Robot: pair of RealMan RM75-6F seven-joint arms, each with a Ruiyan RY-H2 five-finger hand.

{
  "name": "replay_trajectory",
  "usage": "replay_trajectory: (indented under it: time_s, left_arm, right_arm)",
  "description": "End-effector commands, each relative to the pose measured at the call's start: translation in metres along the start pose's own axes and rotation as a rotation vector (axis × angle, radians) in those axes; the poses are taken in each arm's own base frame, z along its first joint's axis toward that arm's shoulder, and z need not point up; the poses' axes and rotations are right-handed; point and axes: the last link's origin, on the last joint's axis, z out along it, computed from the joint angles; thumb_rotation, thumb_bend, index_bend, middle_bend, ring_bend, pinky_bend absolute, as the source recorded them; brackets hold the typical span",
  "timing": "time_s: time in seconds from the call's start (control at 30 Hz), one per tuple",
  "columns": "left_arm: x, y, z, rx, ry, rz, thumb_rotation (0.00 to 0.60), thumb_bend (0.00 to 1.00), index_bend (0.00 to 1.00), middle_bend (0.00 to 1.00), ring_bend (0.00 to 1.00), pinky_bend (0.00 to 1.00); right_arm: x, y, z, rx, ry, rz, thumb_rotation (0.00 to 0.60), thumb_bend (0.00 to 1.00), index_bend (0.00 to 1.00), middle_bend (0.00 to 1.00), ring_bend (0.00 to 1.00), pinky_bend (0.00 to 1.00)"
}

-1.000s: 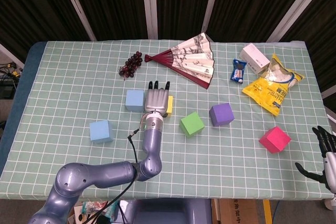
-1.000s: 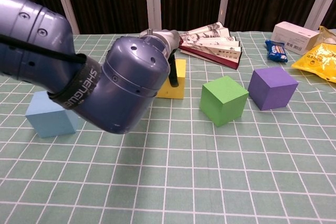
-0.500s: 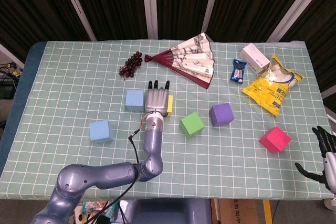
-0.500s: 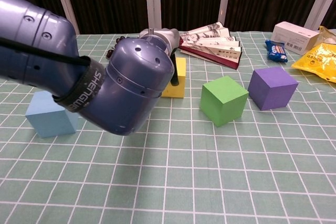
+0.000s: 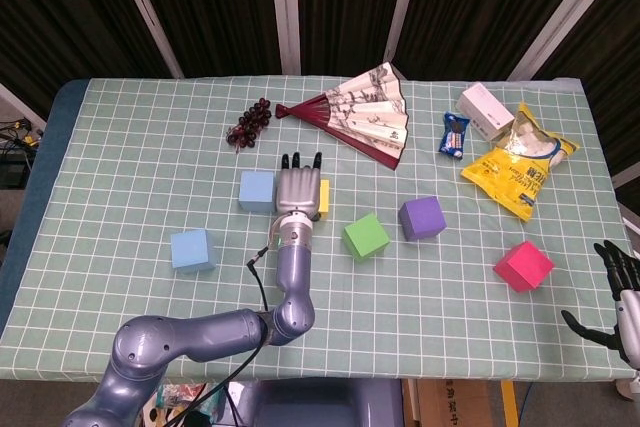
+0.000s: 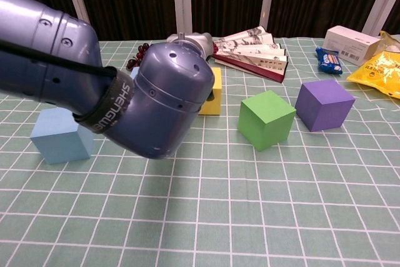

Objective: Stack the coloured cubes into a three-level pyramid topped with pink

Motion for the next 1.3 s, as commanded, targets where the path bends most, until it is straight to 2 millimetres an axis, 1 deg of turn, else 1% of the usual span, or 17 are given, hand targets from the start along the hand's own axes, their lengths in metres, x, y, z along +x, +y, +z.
replay_trajectory:
  time_s: [0.03, 1.3]
  left_arm:
    - [-0.0009, 0.0005, 0.0001, -0.002, -0.004, 0.002, 0.600, 0.25, 0.01, 0.47, 0.06, 0.00]
    - [-0.0047, 0.0049, 0.0042, -0.037, -0.005, 0.020, 0.600, 0.25, 0.01, 0.45, 0.06, 0.00]
  right_arm:
    - [0.0000, 0.0001, -0.0001, 0.000, 0.000, 0.000, 0.600, 0.24, 0.00, 0.00, 0.00, 0.00]
    - [0.0001, 0.0002, 0.0005, -0.001, -0.002, 0.005, 0.600, 0.24, 0.00, 0.00, 0.00, 0.00]
